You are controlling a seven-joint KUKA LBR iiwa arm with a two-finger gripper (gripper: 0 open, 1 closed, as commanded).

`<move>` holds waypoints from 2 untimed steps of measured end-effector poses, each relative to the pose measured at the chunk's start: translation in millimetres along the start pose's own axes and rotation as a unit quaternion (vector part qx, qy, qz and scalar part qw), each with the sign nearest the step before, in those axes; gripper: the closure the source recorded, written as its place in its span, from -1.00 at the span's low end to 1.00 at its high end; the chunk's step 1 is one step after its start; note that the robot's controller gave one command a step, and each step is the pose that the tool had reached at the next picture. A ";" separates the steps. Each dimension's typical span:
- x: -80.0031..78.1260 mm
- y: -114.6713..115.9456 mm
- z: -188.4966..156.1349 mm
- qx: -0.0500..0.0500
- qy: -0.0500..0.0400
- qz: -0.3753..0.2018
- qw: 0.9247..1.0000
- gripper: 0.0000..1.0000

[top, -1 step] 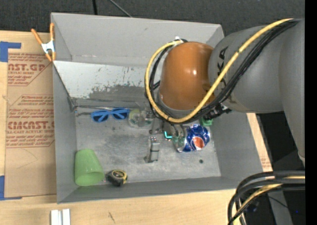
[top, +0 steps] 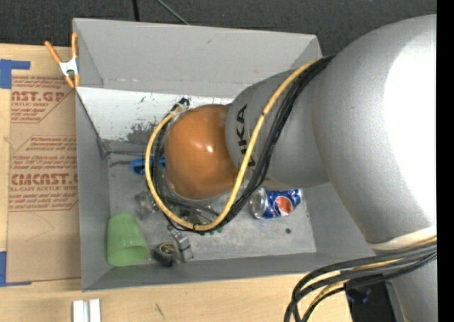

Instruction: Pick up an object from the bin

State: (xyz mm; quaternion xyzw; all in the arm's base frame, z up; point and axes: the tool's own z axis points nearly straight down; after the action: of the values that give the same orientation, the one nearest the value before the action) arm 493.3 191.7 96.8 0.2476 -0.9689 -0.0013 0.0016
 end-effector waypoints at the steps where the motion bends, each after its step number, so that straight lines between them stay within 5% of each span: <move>1: 36.1 -48.1 26.5 0.003 -0.004 -0.088 0.996 -1.00; 2: 3.4 -12.6 24.2 0.009 -0.001 -0.309 0.951 -1.00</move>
Offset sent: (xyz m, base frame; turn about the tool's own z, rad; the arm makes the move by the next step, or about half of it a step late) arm -0.0104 -0.0590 -0.0268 -0.1769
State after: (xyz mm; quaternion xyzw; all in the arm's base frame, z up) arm 496.3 179.1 72.6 0.5353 -0.8446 0.0065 -0.0024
